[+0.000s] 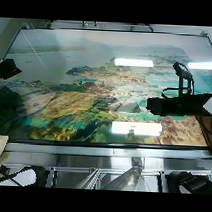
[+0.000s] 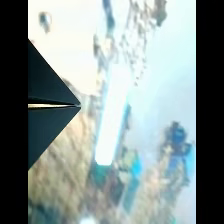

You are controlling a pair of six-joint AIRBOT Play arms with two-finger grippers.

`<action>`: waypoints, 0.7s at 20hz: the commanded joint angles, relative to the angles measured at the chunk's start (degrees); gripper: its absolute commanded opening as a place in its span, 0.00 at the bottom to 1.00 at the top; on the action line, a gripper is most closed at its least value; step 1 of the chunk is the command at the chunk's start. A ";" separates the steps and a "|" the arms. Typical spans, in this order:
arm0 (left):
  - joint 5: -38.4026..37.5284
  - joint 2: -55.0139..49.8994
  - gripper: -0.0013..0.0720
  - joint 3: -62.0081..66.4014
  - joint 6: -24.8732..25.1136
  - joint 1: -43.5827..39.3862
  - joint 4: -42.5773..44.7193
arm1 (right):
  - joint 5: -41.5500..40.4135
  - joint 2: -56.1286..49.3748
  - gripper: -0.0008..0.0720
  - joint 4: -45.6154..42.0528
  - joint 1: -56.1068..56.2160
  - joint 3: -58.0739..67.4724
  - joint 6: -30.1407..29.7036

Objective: Fold the shirts.

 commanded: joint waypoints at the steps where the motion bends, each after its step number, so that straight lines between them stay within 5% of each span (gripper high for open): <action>1: -6.47 1.22 0.05 2.25 -5.81 3.19 13.33 | -0.09 0.04 0.05 -0.02 0.02 -0.02 0.00; 3: -8.46 3.67 0.07 -0.68 -5.53 12.22 12.00 | -0.09 0.04 0.05 -0.02 0.02 -0.02 0.00; 4: -8.81 5.18 0.42 -2.86 -4.09 16.92 12.13 | -0.09 0.04 0.05 -0.07 0.02 -0.02 0.00; 5: -8.15 6.25 1.00 -4.87 -3.41 21.16 11.96 | -0.11 0.04 0.05 -0.04 0.02 -0.02 0.00; 9: -1.31 4.68 1.00 -9.29 -3.39 33.20 11.91 | -0.09 0.04 0.05 -0.02 0.02 -0.02 0.00; 14: -0.63 -9.33 1.00 -4.61 -3.37 32.52 11.85 | -0.09 0.04 0.05 -0.02 0.02 -0.02 0.00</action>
